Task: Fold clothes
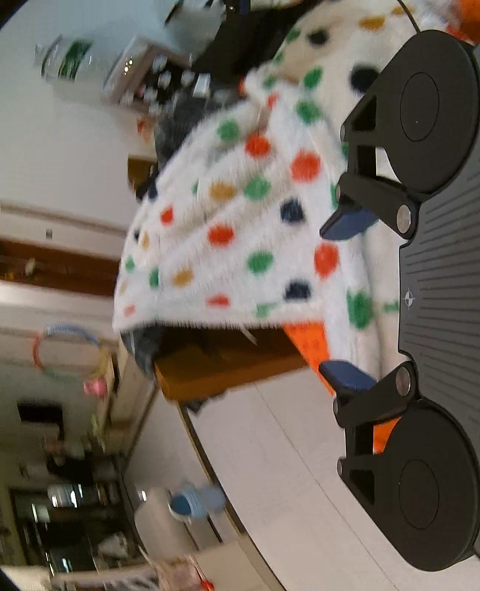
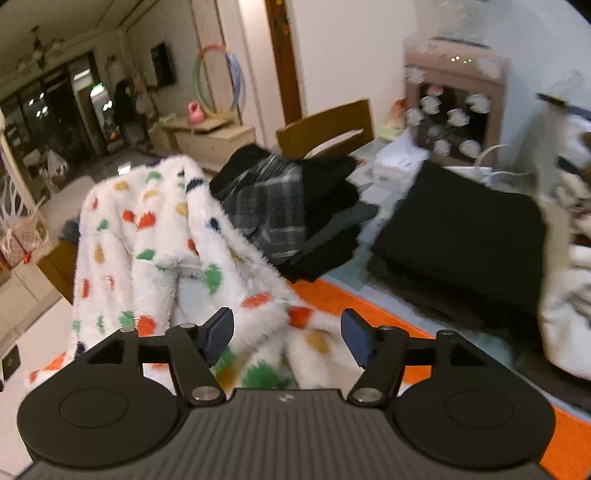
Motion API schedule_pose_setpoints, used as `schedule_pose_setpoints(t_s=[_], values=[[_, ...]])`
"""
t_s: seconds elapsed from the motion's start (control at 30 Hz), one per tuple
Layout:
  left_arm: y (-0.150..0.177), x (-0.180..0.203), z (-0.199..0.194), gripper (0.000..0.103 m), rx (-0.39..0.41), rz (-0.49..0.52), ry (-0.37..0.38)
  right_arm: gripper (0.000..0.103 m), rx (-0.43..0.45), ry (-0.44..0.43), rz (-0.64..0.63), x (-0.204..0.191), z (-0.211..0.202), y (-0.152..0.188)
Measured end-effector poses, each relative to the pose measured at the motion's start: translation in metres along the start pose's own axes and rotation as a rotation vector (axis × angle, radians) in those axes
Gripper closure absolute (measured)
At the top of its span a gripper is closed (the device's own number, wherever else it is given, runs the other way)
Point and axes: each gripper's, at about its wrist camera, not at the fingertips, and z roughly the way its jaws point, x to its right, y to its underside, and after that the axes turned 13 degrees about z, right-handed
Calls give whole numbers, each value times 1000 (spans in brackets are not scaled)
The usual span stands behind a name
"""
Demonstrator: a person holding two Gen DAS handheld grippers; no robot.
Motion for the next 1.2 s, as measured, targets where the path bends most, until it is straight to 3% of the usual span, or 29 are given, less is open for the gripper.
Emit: schedule_pose_setpoints(t_s=[0.13, 0.33, 0.5, 0.67, 0.73, 0.77, 0.8, 0.83, 0.93, 1.1, 1.2], values=[[-1, 22, -1, 18, 15, 111, 91, 32, 26, 27, 48, 29, -54, 13], [15, 62, 0, 17, -30, 206, 197, 32, -6, 131, 162, 88, -96, 71], [34, 90, 4, 17, -65, 270, 233, 32, -79, 190, 241, 125, -93, 126], [50, 107, -3, 17, -87, 308, 238, 33, -159, 183, 285, 142, -66, 165], [56, 112, -5, 16, -101, 311, 232, 41, -178, 176, 285, 143, -54, 173], [60, 113, -5, 16, -111, 312, 227, 64, -185, 171, 283, 143, -50, 177], [64, 114, -5, 16, -122, 312, 221, 85, -175, 165, 286, 144, -50, 175], [68, 116, -5, 16, -133, 312, 216, 95, -165, 158, 289, 144, -50, 173], [80, 120, -6, 16, -159, 313, 199, 97, -82, 169, 265, 145, -66, 157], [94, 125, -11, 17, -178, 265, 169, 98, 131, 250, 167, 153, -119, 96], [91, 127, -18, 17, -159, 202, 172, 98, 196, 322, 45, 154, -129, 59]])
